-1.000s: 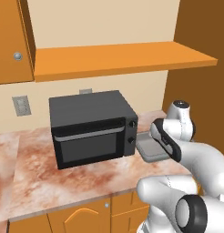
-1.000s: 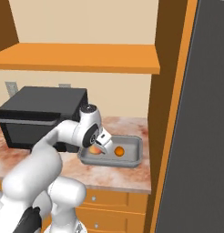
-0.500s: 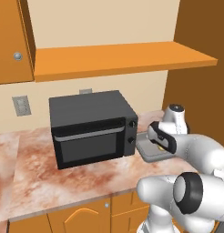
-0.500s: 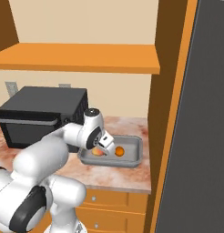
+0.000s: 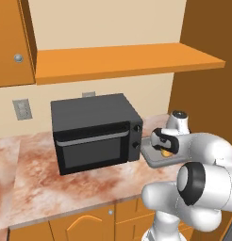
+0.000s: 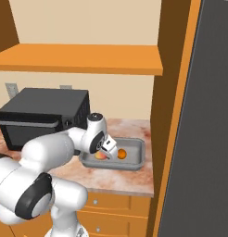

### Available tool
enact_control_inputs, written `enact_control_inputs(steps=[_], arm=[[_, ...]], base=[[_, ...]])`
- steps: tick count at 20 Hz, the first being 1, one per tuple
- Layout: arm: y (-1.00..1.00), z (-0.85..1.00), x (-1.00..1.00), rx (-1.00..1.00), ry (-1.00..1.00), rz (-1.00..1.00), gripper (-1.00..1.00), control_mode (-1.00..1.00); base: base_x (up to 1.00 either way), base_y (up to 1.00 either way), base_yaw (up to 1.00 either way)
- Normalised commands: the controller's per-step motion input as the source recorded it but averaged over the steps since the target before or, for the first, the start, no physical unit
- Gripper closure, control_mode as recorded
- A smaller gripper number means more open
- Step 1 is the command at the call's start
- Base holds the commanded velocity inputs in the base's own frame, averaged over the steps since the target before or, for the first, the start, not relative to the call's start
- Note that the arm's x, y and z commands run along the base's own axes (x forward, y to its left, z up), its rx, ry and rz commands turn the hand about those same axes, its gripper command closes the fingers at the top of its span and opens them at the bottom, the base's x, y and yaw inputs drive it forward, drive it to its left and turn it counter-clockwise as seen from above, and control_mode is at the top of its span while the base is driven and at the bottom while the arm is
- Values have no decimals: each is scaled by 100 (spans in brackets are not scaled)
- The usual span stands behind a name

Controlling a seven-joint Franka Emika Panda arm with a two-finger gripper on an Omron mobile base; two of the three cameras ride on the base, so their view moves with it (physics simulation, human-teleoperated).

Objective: Pick the mango and tangerine from the fridge and place them inside the tupperware on the counter.

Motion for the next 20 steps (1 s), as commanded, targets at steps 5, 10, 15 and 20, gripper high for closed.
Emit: enact_control_inputs(steps=[5,10,15,20], arm=[[0,-17,20,0,0,0,100,-100],[0,-14,23,0,0,0,100,-100],[0,-16,20,0,0,0,100,-100],[0,-14,4,0,0,0,-100,-100]], base=[[0,0,0],[0,0,0],[0,0,0],[0,0,0]])
